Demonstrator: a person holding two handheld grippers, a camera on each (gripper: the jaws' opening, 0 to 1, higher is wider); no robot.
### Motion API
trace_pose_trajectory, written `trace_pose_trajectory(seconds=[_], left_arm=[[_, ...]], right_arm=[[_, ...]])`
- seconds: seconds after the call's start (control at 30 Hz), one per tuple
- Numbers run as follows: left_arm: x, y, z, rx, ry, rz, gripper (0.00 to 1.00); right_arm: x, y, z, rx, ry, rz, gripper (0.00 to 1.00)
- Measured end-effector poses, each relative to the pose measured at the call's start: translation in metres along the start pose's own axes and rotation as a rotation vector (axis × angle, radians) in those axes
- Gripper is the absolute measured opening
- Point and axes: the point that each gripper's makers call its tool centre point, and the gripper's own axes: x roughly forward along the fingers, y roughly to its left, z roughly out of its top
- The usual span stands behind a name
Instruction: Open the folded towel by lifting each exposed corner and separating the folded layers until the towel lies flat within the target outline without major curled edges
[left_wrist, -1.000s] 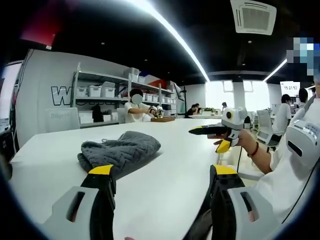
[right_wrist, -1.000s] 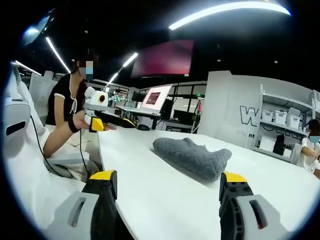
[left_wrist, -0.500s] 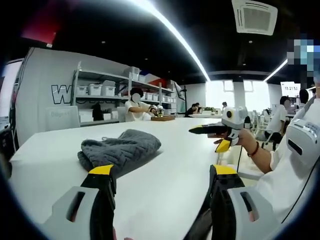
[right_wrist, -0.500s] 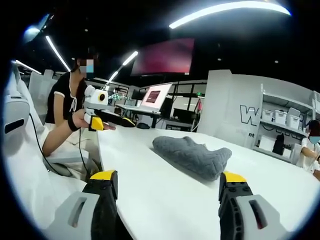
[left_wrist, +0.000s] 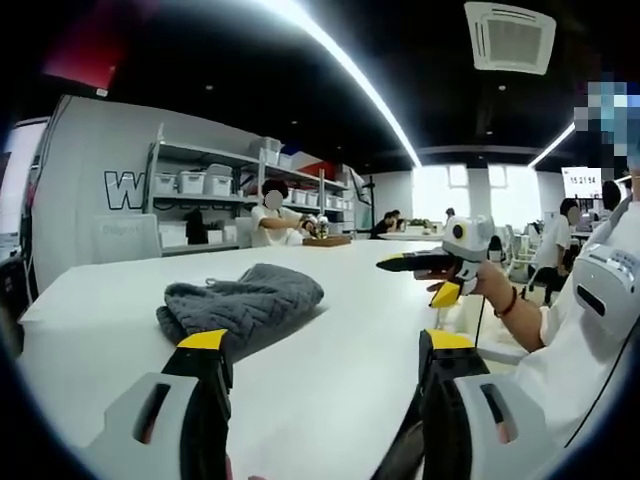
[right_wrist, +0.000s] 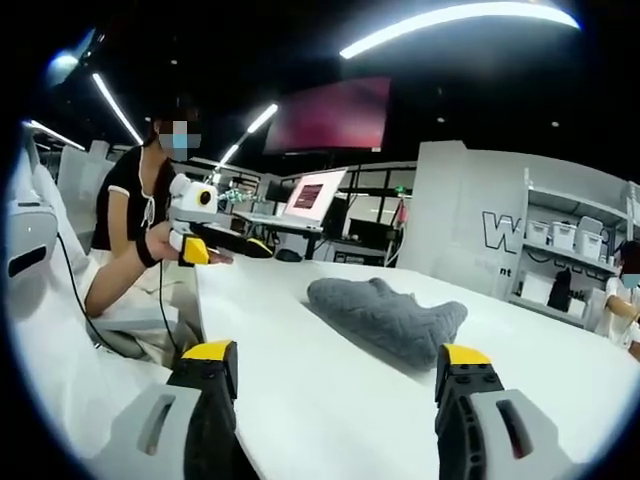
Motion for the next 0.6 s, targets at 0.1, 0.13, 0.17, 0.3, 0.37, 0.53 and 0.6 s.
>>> trace_pose_trajectory(seconds=[0.1,0.13,0.17,0.3,0.37,0.53,0.6], left_arm=[[0.0005,-0.0003,-0.0013,-0.003,0.004,0.000,0.73],[0.0009,-0.0013,-0.0016,-0.002,0.004,-0.004,0.73],[0.0010,-0.0014,-0.0016,-0.002,0.004,-0.005,0.73],[0.0010,0.0016,-0.0027,-0.003,0.007,-0.002,0.73],[-0.0001,0.0023,-0.0009,-0.002,0.001,-0.001,0.73],[-0.0013,0.0057,0.0012,-0.007,-0.008,0.005,0.73],[-0.0011,0.0050,0.0019,-0.009,-0.012,0.004,0.73]], right_arm=[[-0.0003,-0.0004,-0.0001,0.002,0.000,-0.001,0.80],[-0.0002,-0.0008,0.0002,0.001,-0.001,-0.002,0.80],[-0.0002,-0.0006,0.0001,0.001,0.000,-0.001,0.79],[0.0036,0.0008,-0.0017,-0.006,0.012,0.002,0.79],[0.0041,0.0003,-0.0020,-0.009,0.017,0.000,0.78],[0.0081,0.0028,0.0021,-0.008,0.009,0.010,0.77],[0.0090,0.0036,0.0032,-0.006,0.008,0.016,0.78]])
